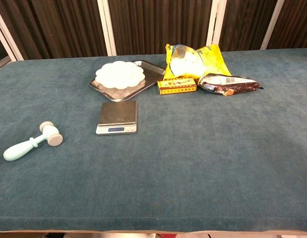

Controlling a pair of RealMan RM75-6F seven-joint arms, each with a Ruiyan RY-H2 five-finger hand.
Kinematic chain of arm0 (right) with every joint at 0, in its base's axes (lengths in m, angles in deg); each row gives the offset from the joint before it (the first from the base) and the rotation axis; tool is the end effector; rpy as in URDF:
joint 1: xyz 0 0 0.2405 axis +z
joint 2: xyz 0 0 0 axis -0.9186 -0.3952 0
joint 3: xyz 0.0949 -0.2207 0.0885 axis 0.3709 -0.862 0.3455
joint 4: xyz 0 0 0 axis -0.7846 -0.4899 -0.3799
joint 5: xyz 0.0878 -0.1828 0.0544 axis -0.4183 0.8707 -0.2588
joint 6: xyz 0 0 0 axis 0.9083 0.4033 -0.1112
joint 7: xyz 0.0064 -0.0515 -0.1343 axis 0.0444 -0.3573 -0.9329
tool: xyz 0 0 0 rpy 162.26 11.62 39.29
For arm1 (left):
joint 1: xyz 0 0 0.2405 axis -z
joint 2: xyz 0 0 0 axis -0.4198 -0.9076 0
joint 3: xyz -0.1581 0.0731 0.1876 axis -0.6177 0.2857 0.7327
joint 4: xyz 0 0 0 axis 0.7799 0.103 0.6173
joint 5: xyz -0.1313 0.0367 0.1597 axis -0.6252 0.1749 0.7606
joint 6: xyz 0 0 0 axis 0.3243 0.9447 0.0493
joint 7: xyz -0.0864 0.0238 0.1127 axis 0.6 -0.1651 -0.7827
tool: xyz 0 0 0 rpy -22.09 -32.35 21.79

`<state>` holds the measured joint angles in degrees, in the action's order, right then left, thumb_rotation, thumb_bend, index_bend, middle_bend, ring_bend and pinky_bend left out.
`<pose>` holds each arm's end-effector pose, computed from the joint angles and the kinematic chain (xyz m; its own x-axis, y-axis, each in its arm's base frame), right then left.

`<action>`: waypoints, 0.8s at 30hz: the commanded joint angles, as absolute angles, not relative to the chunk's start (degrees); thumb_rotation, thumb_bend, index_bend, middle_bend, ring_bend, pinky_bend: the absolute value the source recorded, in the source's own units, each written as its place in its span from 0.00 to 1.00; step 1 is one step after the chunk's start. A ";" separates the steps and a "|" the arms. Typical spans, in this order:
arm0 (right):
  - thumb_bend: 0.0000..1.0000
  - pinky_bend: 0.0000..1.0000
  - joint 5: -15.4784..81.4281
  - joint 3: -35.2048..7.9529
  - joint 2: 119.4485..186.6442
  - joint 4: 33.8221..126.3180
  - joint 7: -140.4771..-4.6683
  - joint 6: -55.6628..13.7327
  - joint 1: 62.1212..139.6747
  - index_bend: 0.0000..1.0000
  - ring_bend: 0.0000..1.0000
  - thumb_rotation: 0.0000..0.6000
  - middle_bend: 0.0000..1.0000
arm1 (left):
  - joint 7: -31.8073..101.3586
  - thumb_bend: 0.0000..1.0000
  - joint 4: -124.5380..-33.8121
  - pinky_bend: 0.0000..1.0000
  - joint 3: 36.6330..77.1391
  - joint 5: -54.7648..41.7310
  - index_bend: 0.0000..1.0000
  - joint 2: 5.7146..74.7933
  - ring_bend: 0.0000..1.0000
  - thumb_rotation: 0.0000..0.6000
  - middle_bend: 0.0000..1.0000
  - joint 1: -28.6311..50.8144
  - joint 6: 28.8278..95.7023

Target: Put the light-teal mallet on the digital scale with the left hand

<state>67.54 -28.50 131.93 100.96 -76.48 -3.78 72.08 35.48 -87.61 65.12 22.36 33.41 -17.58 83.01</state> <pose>-0.2909 -0.1500 0.1294 0.4494 -0.1846 0.8740 -0.8865 -0.2132 0.4108 -0.3137 0.1844 0.0958 0.3878 0.0386 0.9209 0.9171 -0.1160 -0.3813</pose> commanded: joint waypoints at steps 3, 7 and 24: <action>0.14 0.00 68.24 -28.66 131.85 101.09 -76.32 -2.86 71.79 0.00 0.00 1.00 0.00 | 36.11 0.37 -86.57 0.06 66.05 23.85 0.00 35.14 0.00 1.00 0.01 -17.10 82.37; 0.14 0.00 68.26 -28.64 131.80 100.96 -75.82 -2.79 71.84 0.00 0.00 1.00 0.00 | 34.14 0.37 -84.77 0.19 65.15 23.45 0.00 38.62 0.11 1.00 0.04 -15.76 80.80; 0.14 0.00 67.57 -28.77 131.44 101.33 -74.90 -5.91 73.49 0.00 0.00 1.00 0.00 | 18.75 0.35 -76.96 0.99 57.60 10.36 0.24 52.72 0.91 1.00 0.30 -9.19 70.93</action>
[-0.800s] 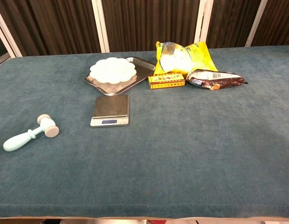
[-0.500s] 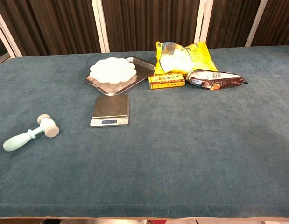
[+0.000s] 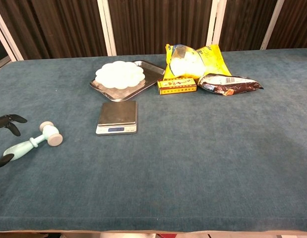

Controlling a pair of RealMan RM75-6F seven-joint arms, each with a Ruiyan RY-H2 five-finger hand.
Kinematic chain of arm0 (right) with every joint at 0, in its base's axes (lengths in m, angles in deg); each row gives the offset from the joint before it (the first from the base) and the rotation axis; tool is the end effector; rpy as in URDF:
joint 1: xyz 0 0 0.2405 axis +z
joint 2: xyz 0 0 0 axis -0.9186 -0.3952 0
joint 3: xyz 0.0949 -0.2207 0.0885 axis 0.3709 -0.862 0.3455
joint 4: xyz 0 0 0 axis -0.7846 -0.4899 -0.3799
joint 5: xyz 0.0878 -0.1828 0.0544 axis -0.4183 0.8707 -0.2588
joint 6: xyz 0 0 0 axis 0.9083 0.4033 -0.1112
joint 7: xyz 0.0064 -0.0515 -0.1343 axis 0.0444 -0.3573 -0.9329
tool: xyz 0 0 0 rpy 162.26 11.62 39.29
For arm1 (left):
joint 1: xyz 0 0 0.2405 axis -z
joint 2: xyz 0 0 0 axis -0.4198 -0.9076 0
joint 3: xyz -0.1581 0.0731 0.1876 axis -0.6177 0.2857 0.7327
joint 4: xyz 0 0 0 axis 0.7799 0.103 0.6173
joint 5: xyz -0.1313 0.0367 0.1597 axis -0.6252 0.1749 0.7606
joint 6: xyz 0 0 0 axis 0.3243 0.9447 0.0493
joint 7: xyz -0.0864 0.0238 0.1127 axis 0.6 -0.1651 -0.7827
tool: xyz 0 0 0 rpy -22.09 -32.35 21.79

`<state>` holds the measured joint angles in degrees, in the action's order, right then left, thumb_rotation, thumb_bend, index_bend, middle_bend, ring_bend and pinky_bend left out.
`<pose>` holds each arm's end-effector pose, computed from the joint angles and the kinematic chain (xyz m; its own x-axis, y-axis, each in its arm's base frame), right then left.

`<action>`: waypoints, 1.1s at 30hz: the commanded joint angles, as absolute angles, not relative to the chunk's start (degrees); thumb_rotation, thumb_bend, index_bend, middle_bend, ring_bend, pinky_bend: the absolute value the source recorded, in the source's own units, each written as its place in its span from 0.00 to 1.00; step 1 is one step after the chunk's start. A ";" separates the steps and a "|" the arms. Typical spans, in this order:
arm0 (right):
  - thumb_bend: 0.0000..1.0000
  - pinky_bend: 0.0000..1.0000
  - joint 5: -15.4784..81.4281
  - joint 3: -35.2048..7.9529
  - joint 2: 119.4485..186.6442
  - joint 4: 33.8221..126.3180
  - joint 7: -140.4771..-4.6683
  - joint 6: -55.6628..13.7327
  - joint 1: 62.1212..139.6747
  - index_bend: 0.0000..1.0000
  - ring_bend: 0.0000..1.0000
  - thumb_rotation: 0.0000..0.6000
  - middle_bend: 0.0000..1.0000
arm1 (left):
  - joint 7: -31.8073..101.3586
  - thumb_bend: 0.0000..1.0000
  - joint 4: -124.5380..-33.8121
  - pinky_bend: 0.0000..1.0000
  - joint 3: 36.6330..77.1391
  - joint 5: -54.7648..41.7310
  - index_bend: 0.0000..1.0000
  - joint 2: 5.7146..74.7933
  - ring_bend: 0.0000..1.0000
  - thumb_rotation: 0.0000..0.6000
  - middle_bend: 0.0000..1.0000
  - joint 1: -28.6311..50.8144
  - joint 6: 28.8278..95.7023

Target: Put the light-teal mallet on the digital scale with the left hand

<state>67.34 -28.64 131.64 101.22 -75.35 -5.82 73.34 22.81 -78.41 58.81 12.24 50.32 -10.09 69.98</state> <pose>-0.2899 -0.1549 0.1260 0.4401 -0.2157 0.8717 -0.8909 -0.2260 0.3939 -0.2935 0.2422 0.0027 0.4397 0.1344 0.8880 0.8981 -0.0705 -0.4341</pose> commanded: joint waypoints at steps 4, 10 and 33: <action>0.14 0.00 67.61 -28.70 131.12 101.27 -74.19 -5.36 73.39 0.00 0.00 1.00 0.00 | 15.78 0.34 -75.68 1.00 57.19 8.22 0.28 54.38 0.92 1.00 0.31 -9.03 70.56; 0.14 0.00 67.44 -28.64 130.91 101.11 -73.76 -4.90 73.23 0.00 0.00 1.00 0.00 | 13.71 0.33 -75.64 1.00 56.71 6.36 0.33 55.09 0.92 1.00 0.34 -8.25 69.64; 0.14 0.00 69.45 -29.80 128.75 100.72 -69.31 -3.10 72.80 0.00 0.00 1.00 0.00 | 21.06 0.40 -67.22 1.00 53.44 6.92 0.74 60.77 1.00 1.00 0.78 -4.89 73.34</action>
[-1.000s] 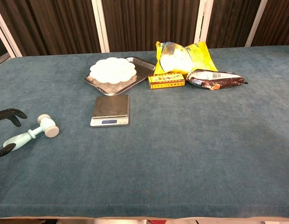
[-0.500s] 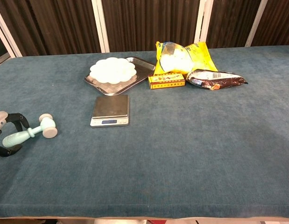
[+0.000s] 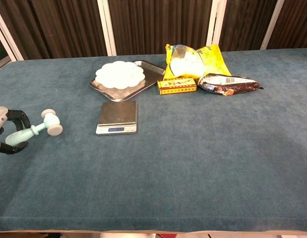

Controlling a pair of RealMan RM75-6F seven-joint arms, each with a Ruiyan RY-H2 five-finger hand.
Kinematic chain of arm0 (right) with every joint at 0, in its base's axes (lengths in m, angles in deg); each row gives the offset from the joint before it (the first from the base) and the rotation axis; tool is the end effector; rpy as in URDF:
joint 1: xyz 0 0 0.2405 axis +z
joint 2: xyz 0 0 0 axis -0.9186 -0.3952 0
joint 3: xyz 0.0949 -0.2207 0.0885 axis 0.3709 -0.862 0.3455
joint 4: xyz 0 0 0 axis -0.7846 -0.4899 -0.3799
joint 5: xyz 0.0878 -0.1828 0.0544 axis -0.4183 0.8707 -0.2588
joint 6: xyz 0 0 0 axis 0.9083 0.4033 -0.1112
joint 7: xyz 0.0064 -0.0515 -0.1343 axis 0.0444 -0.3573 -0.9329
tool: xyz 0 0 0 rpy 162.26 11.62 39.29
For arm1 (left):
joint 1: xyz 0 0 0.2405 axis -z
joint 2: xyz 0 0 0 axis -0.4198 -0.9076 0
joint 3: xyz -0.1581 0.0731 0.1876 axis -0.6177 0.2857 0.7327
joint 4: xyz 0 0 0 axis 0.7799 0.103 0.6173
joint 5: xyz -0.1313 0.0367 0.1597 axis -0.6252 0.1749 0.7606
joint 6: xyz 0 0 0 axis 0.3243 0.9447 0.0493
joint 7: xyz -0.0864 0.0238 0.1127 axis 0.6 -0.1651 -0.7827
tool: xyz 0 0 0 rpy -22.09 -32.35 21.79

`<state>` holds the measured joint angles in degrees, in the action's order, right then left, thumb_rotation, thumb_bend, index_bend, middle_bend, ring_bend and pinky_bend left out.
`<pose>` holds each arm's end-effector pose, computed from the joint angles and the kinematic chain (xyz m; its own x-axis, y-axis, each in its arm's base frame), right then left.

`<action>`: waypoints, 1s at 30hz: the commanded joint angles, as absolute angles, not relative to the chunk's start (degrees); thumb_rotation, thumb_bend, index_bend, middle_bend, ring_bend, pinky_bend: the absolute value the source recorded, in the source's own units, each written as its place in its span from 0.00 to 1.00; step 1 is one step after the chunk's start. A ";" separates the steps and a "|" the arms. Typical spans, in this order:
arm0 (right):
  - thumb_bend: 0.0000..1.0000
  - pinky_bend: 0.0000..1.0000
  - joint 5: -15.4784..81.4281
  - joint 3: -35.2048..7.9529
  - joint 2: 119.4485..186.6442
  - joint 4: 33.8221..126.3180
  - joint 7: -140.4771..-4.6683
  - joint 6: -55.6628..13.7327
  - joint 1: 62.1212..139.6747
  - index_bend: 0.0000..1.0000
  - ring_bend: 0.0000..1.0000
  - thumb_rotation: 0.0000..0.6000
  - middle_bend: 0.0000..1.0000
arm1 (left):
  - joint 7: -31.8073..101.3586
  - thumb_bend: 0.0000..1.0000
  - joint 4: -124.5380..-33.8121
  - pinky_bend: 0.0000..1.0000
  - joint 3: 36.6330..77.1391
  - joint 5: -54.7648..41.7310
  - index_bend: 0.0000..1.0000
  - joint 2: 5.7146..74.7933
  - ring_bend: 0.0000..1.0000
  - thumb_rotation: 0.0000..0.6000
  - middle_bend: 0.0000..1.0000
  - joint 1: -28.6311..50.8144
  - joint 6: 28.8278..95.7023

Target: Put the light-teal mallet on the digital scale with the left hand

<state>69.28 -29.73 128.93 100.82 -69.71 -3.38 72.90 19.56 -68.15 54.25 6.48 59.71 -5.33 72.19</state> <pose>-0.2923 -0.1490 0.1425 0.3973 -0.2135 0.8925 -0.9086 -0.2280 0.3499 -0.2836 0.2793 -0.0167 0.4600 0.0322 0.8873 0.8872 0.0225 -0.4608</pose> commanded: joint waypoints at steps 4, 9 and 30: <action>0.14 0.00 69.73 -29.87 128.44 100.57 -68.45 -2.63 72.69 0.00 0.00 1.00 0.00 | 20.84 0.49 -68.29 1.00 52.23 7.40 0.76 61.47 1.00 1.00 0.82 -3.60 74.42; 0.14 0.00 69.95 -29.95 128.27 100.50 -68.00 -2.50 72.69 0.00 0.00 1.00 0.00 | 16.76 0.50 -71.33 1.00 49.32 7.97 0.76 63.41 1.00 1.00 0.84 0.29 75.39; 0.14 0.00 69.31 -29.80 127.16 99.72 -63.88 -3.90 73.77 0.00 0.00 1.00 0.00 | 4.39 0.47 -59.80 1.00 44.96 3.01 0.72 80.20 1.00 1.00 0.79 15.69 69.38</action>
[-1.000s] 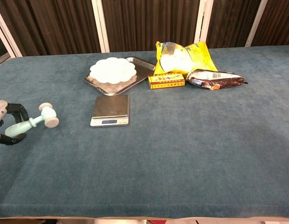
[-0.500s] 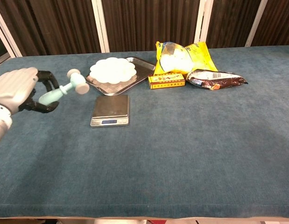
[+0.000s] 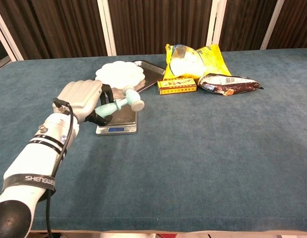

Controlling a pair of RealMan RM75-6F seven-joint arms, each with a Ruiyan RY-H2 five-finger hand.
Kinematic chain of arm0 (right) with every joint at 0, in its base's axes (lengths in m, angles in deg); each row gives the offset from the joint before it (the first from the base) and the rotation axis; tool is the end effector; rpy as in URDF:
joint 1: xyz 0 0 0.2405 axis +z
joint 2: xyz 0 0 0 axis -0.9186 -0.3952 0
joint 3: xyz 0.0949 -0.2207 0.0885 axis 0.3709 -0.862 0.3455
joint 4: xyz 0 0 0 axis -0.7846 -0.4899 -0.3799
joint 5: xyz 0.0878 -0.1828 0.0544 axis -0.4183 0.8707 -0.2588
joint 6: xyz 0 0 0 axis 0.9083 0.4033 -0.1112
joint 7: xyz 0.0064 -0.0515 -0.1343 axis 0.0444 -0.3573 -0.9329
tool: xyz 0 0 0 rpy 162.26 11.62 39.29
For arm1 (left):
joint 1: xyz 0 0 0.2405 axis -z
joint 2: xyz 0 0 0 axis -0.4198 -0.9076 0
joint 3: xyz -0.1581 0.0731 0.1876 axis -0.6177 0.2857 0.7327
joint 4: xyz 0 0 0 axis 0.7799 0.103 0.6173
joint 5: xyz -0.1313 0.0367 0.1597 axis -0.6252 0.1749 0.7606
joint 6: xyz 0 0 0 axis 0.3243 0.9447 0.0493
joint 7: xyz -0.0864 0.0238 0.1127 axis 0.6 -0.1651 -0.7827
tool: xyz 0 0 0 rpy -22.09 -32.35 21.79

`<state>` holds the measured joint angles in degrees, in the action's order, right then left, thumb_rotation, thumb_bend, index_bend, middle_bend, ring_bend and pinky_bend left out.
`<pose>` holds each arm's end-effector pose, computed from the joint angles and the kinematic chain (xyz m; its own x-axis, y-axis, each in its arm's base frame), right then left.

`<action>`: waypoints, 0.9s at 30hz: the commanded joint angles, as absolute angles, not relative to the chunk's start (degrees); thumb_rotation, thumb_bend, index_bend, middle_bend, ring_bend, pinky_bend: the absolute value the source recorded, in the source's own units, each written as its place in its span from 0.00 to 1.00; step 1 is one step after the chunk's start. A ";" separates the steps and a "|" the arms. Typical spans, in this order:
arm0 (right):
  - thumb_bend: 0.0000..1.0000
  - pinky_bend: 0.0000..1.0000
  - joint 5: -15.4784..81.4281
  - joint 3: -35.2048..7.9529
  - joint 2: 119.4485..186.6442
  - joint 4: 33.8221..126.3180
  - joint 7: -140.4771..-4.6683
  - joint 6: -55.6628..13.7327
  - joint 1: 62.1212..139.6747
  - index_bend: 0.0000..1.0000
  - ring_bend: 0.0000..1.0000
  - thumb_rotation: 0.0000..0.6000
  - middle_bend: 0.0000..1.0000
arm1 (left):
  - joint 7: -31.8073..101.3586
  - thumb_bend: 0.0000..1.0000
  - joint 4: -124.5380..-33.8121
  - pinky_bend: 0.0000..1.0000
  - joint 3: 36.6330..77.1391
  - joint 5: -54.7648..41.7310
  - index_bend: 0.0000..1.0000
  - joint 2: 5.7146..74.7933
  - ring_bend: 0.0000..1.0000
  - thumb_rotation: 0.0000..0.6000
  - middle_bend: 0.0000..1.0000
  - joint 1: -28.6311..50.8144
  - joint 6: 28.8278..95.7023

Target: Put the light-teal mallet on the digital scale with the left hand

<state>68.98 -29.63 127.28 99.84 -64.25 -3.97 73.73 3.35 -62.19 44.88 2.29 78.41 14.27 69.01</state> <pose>-0.2976 -0.1543 0.1521 0.3549 -0.2322 0.9056 -0.9269 -0.2140 0.3084 -0.1231 0.3372 -0.0989 0.4596 -0.0347 0.8874 0.8749 -0.1544 -0.4591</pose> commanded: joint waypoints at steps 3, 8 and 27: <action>0.14 0.00 68.43 -29.34 127.45 99.51 -64.99 -3.65 73.51 0.00 0.00 1.00 0.00 | 4.86 0.46 -59.17 1.00 44.98 2.49 0.69 80.33 1.00 1.00 0.76 15.83 68.53; 0.14 0.00 64.95 -28.17 128.53 100.16 -69.15 -4.61 73.10 0.00 0.00 1.00 0.00 | 3.95 0.46 -58.88 1.00 44.81 1.32 0.58 79.77 1.00 1.00 0.65 15.58 68.07; 0.14 0.00 66.73 -28.71 127.97 100.45 -68.13 -3.70 72.74 0.00 0.00 1.00 0.00 | 2.58 0.40 -60.69 1.00 46.06 -0.89 0.17 76.46 0.98 1.00 0.19 15.78 64.83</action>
<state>66.70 -28.71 127.97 100.43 -68.15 -3.74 72.76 2.55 -60.63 45.99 -0.95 76.51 15.78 64.77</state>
